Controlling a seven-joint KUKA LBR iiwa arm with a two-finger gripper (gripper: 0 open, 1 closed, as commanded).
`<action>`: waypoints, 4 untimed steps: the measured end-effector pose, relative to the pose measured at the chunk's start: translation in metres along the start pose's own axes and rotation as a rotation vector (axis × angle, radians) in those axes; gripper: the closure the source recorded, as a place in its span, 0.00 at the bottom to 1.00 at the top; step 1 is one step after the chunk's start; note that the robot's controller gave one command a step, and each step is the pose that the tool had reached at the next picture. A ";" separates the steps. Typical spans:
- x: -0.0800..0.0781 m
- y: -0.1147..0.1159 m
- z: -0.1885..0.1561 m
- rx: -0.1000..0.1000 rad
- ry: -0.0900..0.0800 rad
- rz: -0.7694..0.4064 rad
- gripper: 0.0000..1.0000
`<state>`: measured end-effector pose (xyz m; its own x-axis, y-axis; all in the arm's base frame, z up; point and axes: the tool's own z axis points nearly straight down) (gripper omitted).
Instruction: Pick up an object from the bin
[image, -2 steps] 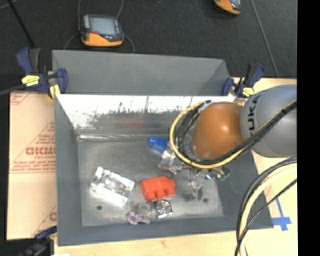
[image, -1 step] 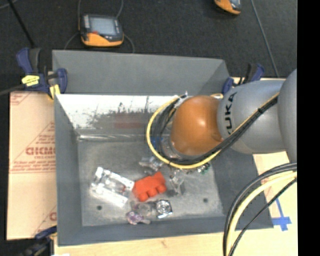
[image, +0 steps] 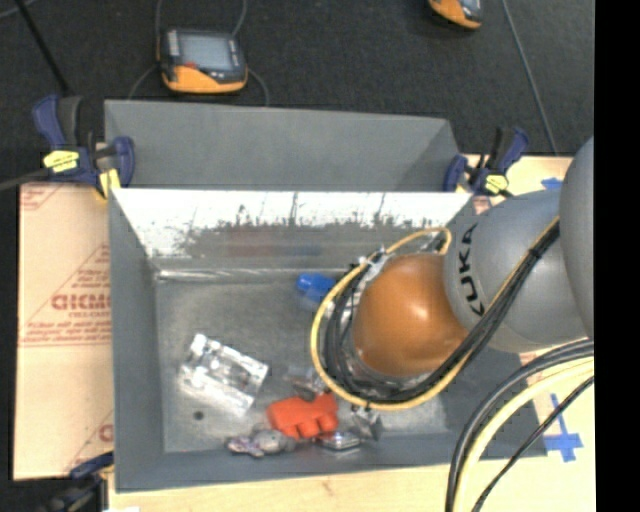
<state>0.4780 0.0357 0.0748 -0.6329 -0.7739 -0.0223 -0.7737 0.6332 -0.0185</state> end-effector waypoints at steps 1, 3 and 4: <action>-0.004 -0.003 -0.002 0.008 -0.011 -0.001 1.00; -0.001 -0.010 -0.023 -0.016 0.020 0.058 0.00; 0.034 -0.035 0.004 -0.016 0.020 -0.120 0.00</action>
Offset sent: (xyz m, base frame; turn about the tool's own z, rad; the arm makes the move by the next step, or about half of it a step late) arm 0.0000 0.0000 0.0000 0.0000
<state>0.4835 -0.0125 0.0708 -0.5357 -0.8444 -0.0006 -0.8444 0.5357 -0.0035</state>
